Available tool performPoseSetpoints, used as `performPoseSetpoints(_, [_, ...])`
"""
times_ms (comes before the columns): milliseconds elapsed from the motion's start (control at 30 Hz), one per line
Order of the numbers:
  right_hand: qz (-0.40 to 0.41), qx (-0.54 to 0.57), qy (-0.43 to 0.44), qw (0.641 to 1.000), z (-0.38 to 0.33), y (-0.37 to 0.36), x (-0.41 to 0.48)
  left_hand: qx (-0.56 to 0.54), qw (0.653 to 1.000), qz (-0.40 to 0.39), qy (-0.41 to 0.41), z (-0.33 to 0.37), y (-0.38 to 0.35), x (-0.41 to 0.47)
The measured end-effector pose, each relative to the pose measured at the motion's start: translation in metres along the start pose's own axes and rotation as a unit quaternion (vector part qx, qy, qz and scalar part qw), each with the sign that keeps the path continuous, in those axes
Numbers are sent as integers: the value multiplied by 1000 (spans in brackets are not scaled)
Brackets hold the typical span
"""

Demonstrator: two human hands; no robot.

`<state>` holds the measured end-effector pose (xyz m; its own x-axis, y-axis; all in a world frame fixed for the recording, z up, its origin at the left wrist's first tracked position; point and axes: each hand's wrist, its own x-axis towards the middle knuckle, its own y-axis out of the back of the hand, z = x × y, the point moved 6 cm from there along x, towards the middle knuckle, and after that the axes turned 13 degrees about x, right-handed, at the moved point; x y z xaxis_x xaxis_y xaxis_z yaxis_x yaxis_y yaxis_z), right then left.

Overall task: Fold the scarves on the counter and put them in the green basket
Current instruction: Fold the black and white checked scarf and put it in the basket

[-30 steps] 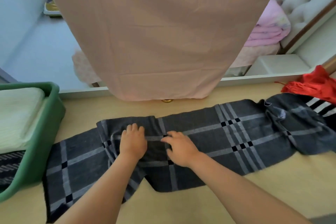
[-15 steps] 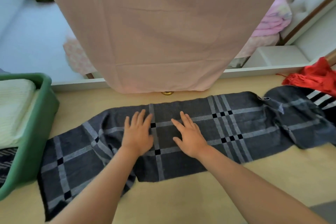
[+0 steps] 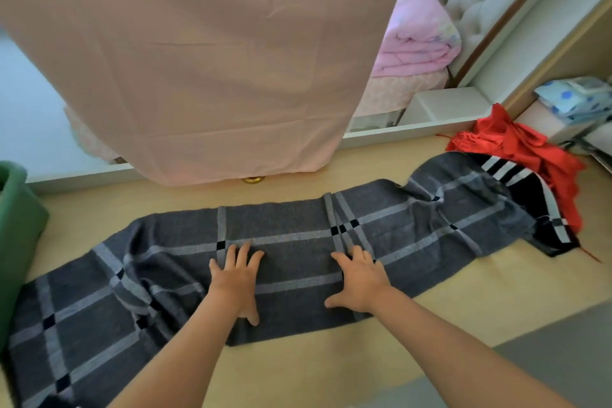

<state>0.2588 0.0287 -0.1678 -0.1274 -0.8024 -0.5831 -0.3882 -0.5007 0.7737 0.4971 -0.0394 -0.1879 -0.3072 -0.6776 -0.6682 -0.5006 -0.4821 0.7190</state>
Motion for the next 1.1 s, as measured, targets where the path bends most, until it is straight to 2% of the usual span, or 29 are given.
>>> performPoseSetpoints(100, [57,3,51,997,5,12,-5,-64,997,41,18,16,15,-1])
performPoseSetpoints(200, [61,9,76,995,21,6,-4,-93,992,82,-7,49,21,-2])
performPoseSetpoints(300, [31,9,29,999,60,-2,2,-63,996,51,-22,84,8,-3])
performPoseSetpoints(400, [25,-10,-25,999,107,0,7,-54,997,55,-8,102,1,1])
performPoseSetpoints(533, [33,-27,-38,998,125,6,13,-64,996,63,-10,116,2,-1])
performPoseSetpoints(600, [61,-44,-25,997,112,10,11,-100,989,106,9,112,9,-9])
performPoseSetpoints(700, [109,-35,62,991,69,9,1,-167,954,240,70,84,21,-32])
performPoseSetpoints(833, [52,31,197,979,-8,-21,-17,-199,894,354,191,20,-2,-66])
performPoseSetpoints(933, [3,37,245,969,-59,-51,-25,-237,874,337,257,-26,-42,-85])
performPoseSetpoints(1100, [-30,19,280,959,-127,-92,-39,-288,873,304,248,-66,-96,-113])
